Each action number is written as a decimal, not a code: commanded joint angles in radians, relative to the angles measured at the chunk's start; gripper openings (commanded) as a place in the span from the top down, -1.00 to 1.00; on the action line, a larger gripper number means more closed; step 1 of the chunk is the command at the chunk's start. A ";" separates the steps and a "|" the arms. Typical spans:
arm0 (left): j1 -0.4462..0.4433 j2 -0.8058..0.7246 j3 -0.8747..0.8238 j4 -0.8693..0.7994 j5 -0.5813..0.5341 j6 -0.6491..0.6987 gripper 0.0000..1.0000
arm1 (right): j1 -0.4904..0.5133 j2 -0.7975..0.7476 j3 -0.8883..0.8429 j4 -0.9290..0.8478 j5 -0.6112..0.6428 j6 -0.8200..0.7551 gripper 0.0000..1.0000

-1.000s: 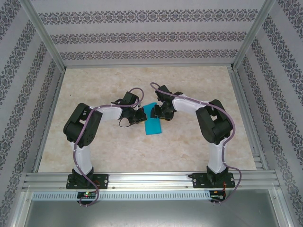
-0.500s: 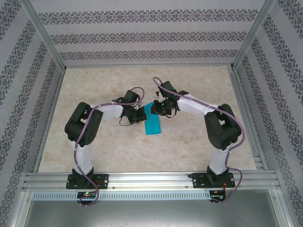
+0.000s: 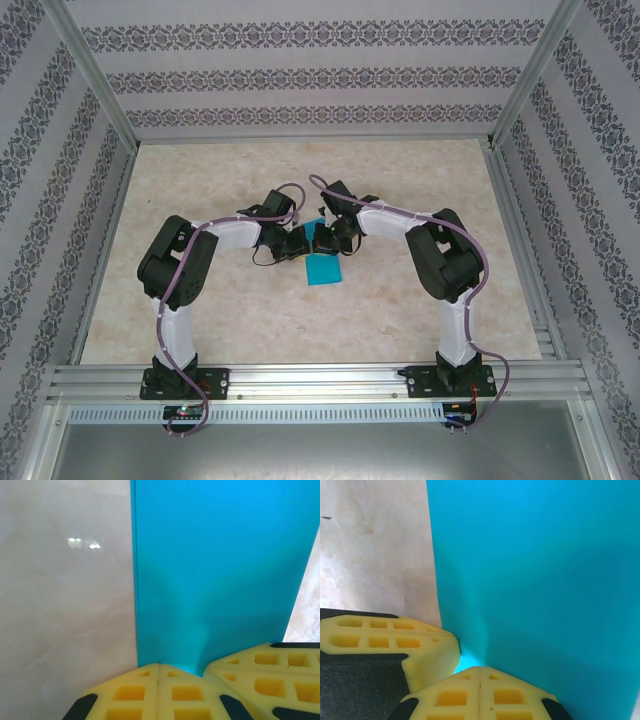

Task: Fold a paper plane with a square sheet of paper (pick it up from the middle)
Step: Fold the square sheet of paper in half at the center of the table.

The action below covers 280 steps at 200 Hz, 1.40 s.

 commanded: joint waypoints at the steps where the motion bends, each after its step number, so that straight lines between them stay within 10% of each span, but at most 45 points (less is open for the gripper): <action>1: -0.018 0.116 -0.054 -0.188 -0.158 -0.015 1.00 | -0.007 0.020 0.014 -0.025 0.023 -0.029 1.00; 280: -0.018 0.156 -0.071 -0.245 -0.218 -0.041 1.00 | -0.172 -0.041 -0.167 0.011 0.026 -0.126 1.00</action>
